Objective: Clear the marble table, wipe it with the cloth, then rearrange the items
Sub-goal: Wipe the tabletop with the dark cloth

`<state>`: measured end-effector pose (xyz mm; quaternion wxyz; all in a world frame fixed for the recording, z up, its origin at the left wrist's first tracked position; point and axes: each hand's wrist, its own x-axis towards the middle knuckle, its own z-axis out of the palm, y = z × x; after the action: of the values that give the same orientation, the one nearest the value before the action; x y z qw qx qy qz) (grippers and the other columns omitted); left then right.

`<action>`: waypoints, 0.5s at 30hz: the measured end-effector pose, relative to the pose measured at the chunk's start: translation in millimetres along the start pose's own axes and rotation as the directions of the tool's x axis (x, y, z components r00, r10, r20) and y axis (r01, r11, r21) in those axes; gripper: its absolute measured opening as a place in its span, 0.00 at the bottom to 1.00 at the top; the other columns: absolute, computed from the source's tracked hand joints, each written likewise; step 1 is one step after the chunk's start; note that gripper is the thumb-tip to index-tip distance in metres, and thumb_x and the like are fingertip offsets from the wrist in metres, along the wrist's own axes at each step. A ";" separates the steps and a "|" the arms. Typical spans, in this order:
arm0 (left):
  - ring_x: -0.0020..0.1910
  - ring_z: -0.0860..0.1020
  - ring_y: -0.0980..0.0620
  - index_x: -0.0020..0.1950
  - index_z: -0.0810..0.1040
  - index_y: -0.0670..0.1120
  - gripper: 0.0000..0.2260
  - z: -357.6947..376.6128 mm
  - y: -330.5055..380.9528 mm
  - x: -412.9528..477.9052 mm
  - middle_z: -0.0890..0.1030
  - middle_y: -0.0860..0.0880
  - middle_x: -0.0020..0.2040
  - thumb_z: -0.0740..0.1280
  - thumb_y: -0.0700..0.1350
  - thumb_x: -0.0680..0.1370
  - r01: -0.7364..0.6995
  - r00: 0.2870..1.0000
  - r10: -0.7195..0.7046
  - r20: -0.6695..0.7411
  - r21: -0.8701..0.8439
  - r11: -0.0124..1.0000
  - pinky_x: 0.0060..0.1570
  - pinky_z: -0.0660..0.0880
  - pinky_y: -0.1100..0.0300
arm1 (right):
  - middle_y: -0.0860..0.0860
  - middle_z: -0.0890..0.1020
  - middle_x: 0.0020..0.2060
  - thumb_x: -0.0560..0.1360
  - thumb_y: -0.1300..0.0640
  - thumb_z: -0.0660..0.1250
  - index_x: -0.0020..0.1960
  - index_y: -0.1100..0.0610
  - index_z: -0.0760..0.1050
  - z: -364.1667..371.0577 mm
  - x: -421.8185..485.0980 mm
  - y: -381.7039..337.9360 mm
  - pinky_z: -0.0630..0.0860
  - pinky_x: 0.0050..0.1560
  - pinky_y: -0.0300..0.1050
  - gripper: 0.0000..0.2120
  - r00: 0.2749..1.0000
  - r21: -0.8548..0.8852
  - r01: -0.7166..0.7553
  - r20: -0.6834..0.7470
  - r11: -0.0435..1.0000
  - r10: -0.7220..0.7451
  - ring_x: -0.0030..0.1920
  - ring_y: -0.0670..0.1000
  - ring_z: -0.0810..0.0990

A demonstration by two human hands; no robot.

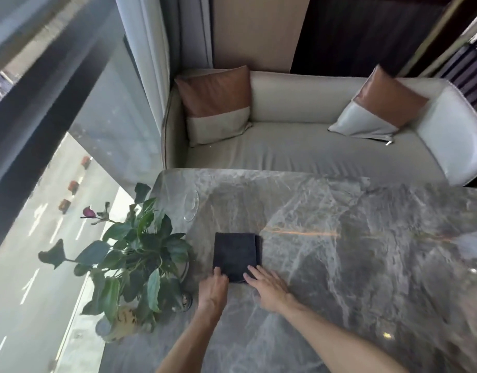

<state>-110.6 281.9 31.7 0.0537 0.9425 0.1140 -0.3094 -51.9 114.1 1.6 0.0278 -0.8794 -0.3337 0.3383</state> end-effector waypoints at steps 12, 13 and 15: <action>0.60 0.75 0.44 0.64 0.73 0.49 0.17 6.6 80.1 -101.0 0.77 0.48 0.61 0.57 0.45 0.77 0.142 0.949 -0.222 -0.226 -0.323 0.936 0.56 0.73 0.50 | 0.45 0.81 0.61 0.78 0.52 0.64 0.62 0.48 0.77 8.9 -165.6 108.5 0.69 0.58 0.33 0.13 0.888 0.660 0.028 -0.362 0.750 0.285 0.62 0.45 0.78; 0.61 0.74 0.45 0.65 0.73 0.50 0.17 15.1 96.9 -113.2 0.77 0.49 0.62 0.57 0.46 0.77 0.146 0.948 -0.229 -0.220 -0.339 0.930 0.57 0.73 0.51 | 0.46 0.81 0.60 0.78 0.51 0.65 0.61 0.49 0.78 20.7 -189.1 126.3 0.69 0.58 0.32 0.13 0.877 0.661 0.013 -0.368 0.750 0.309 0.62 0.46 0.78; 0.62 0.74 0.45 0.65 0.73 0.50 0.16 30.7 134.6 -136.4 0.76 0.49 0.64 0.57 0.46 0.78 0.140 0.948 -0.225 -0.224 -0.341 0.930 0.59 0.72 0.52 | 0.47 0.82 0.59 0.76 0.43 0.64 0.60 0.52 0.79 42.2 -234.8 161.3 0.67 0.60 0.32 0.19 0.862 0.623 -0.013 -0.389 0.782 0.325 0.62 0.47 0.78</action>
<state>-201.5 121.5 92.4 0.1616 0.9386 0.2567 -0.1643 -114.9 -160.7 60.2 0.3545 -0.9068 -0.1087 0.2006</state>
